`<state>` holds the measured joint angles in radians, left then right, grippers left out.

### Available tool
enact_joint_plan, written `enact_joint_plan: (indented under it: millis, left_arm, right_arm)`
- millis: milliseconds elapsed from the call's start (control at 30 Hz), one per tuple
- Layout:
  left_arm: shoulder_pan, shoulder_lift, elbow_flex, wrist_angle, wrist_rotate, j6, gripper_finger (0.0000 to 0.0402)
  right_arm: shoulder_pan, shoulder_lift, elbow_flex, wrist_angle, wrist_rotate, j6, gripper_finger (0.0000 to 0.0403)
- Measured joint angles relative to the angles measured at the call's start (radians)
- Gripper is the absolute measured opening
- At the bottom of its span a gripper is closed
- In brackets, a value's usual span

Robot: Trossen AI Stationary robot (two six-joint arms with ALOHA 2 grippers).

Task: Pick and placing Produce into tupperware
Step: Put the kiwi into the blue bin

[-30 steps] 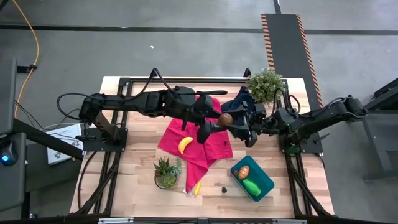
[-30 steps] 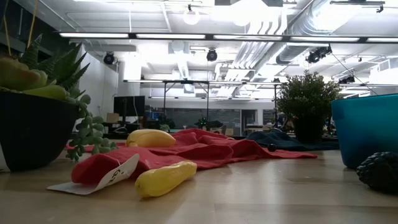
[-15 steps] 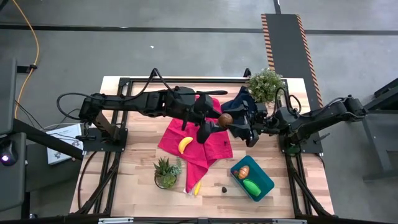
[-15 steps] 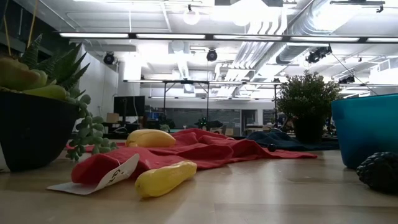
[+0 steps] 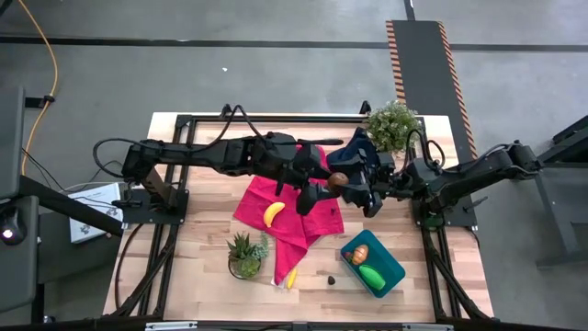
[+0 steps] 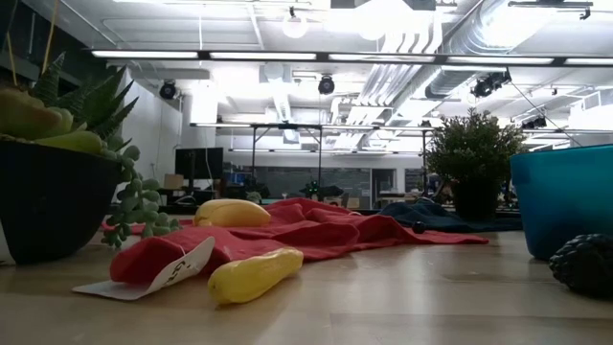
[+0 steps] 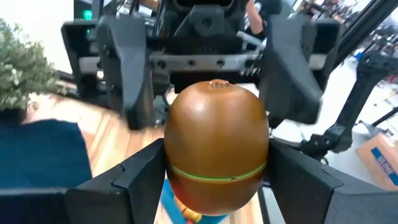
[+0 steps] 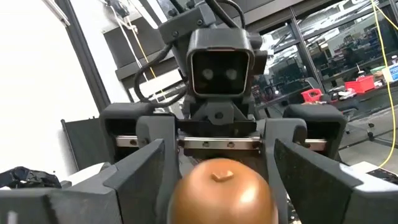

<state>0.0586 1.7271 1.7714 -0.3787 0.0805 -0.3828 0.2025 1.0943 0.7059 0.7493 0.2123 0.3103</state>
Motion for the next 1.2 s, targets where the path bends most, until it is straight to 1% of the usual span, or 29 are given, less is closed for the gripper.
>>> enact_joint_plan:
  millis: [133, 567, 867, 1200]
  left_arm:
    - [0.0, -0.004, 0.002, 0.034, 0.002, 0.0, 0.0243]
    - [0.0, -0.003, 0.001, 0.035, 0.002, -0.007, 0.0243]
    - [0.0, -0.003, 0.001, 0.036, 0.001, -0.011, 0.0243]
    - [0.0, -0.003, 0.001, 0.036, 0.001, -0.008, 0.0243]
  right_arm:
    - [0.0, 0.0, 0.0, -0.001, 0.0, 0.002, 0.0291]
    - [0.0, 0.0, 0.0, -0.003, 0.0, 0.003, 0.0288]
    - [0.0, 0.0, 0.0, -0.001, -0.001, -0.005, 0.0243]
    - [0.0, -0.001, 0.0, -0.001, -0.004, -0.015, 0.0224]
